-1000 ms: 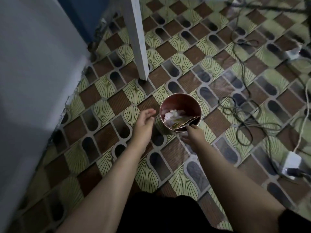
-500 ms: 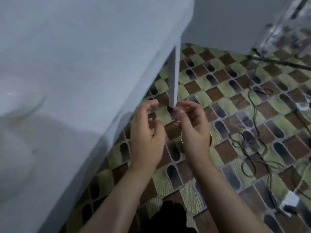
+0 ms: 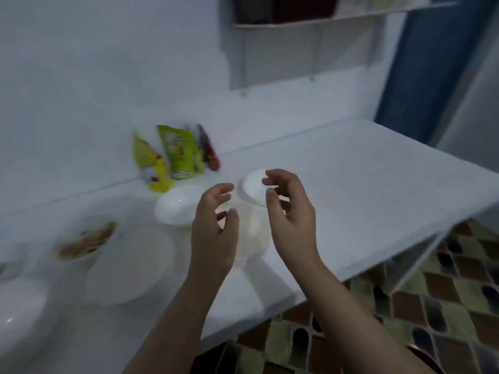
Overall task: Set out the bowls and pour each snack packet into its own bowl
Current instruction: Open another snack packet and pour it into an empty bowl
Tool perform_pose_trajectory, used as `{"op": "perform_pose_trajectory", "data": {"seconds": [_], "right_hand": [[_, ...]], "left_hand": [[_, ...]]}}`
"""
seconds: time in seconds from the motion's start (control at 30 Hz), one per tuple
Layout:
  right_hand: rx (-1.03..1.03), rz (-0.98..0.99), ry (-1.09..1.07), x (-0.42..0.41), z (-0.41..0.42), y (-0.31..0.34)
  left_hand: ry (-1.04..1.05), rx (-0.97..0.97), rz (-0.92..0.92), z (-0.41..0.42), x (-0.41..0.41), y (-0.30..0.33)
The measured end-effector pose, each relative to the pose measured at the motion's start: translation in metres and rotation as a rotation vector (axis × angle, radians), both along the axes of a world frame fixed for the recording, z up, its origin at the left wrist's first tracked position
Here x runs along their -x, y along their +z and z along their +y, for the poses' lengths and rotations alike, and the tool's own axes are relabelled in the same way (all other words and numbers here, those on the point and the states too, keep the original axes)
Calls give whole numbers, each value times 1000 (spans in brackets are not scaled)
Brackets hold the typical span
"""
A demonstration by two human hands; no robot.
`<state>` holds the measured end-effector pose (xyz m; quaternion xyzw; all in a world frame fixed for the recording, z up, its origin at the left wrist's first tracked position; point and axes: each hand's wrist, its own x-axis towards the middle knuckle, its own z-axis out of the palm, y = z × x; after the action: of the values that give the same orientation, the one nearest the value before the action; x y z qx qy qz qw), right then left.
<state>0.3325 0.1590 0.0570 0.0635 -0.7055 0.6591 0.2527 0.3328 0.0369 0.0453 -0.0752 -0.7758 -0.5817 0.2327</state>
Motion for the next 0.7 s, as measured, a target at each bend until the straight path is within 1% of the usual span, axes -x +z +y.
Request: {"op": "perform_pose_trajectory", "data": {"seconds": [0.13, 0.23, 0.37, 0.53, 0.63, 0.7], "right_hand": [[-5, 69, 135, 24, -85, 19], [-7, 113, 171, 43, -144, 25], [42, 91, 216, 73, -223, 31], [24, 88, 110, 128, -295, 37], [-50, 88, 50, 172, -322, 38], [-141, 78, 12, 202, -331, 38]], "left_hand": [[123, -39, 57, -89, 0, 20], [205, -72, 49, -148, 2, 27], [289, -132, 28, -223, 12, 35], [302, -125, 48, -290, 48, 48], [247, -131, 42, -327, 78, 49], [227, -145, -9, -345, 100, 52]]}}
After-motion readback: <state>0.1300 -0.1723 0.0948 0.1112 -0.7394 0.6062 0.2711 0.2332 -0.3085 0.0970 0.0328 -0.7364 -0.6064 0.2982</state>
